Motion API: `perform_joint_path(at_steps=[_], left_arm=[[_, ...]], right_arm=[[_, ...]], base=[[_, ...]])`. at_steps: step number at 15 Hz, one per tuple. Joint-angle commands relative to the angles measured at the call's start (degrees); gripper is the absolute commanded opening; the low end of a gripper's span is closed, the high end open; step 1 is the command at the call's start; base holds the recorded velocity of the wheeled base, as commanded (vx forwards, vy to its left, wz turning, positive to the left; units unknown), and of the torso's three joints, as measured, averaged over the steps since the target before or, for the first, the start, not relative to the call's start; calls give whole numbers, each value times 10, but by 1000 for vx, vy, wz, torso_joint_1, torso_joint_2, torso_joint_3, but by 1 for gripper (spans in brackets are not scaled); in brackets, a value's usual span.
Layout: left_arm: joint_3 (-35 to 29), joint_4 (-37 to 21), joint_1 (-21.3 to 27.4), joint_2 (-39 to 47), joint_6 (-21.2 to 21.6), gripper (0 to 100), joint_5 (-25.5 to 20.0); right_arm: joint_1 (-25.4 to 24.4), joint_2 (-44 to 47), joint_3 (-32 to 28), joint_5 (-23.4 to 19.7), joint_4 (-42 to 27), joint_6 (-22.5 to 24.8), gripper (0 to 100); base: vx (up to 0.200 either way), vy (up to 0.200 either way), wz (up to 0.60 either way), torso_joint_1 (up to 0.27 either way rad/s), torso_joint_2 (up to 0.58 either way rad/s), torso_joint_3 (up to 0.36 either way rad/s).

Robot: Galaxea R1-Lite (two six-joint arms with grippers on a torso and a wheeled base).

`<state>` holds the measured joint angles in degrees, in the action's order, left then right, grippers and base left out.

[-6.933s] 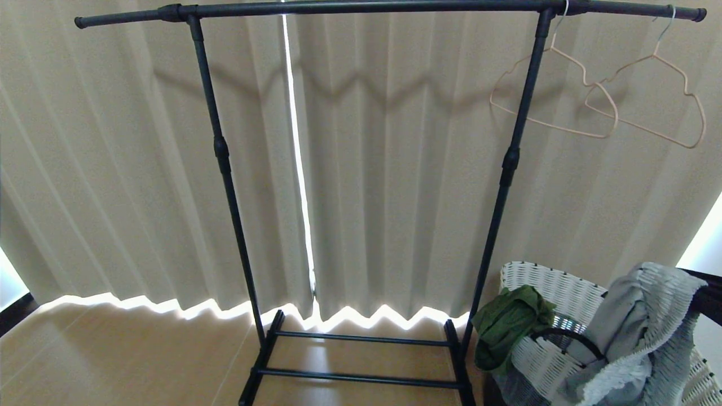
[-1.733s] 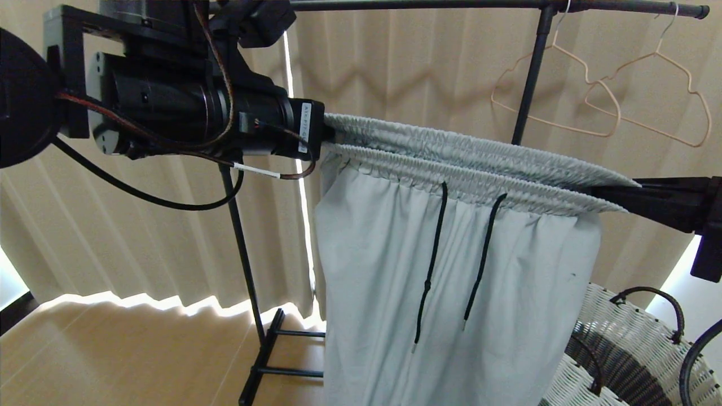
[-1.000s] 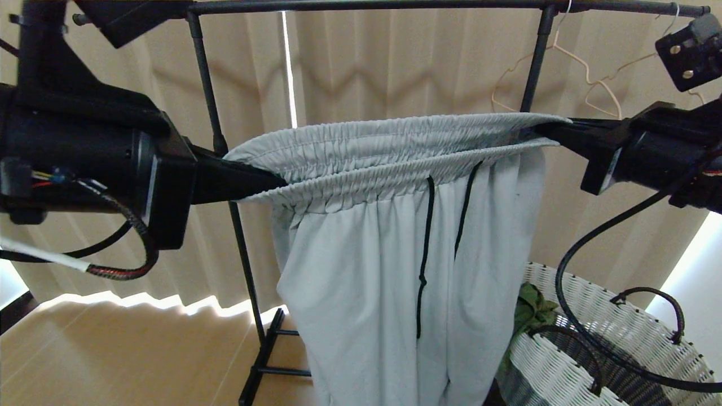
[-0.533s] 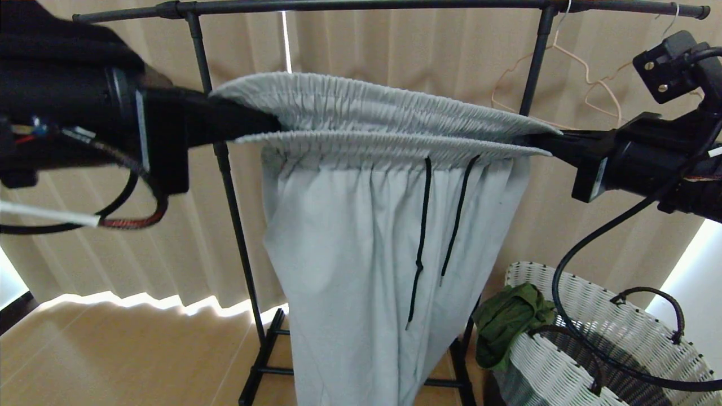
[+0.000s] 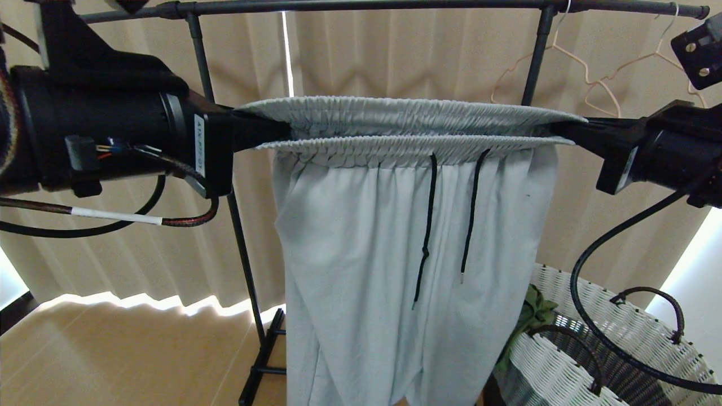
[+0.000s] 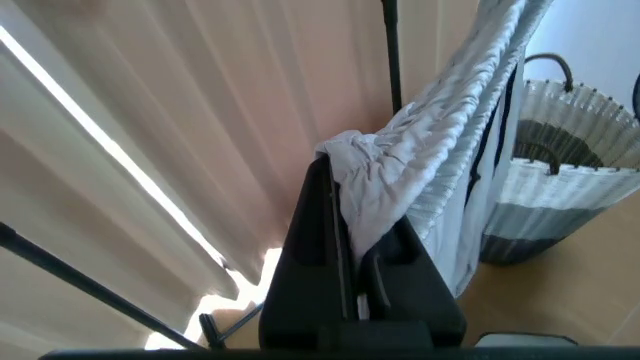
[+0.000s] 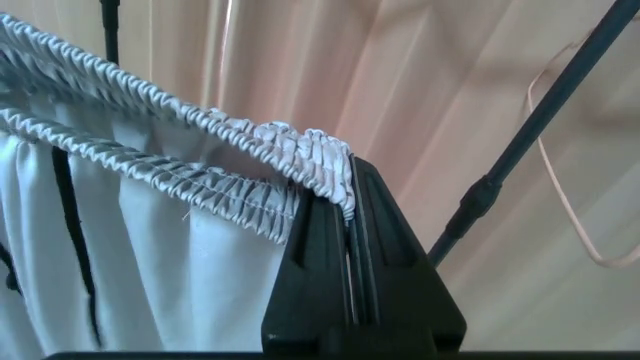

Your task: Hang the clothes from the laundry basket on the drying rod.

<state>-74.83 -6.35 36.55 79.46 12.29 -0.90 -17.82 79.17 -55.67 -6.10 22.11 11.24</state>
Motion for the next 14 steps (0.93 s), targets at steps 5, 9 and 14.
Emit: perform_joint_path(at_steps=[5,9,14], left_arm=[[-11,0,-1,-3,0,0,0],[6,-1,-2,-4,-3,0,2],[20,-1,-16,-1,-14,0,78]], right_arm=[[0,-9,3,-1,-2,0,0],[0,-31,58,-6,7,-3,100],[0,-96,149,-138,57,-11,100]], base=[[0,0,0,0,0,0],[0,0,0,0,0,0],[0,0,0,0,0,0]])
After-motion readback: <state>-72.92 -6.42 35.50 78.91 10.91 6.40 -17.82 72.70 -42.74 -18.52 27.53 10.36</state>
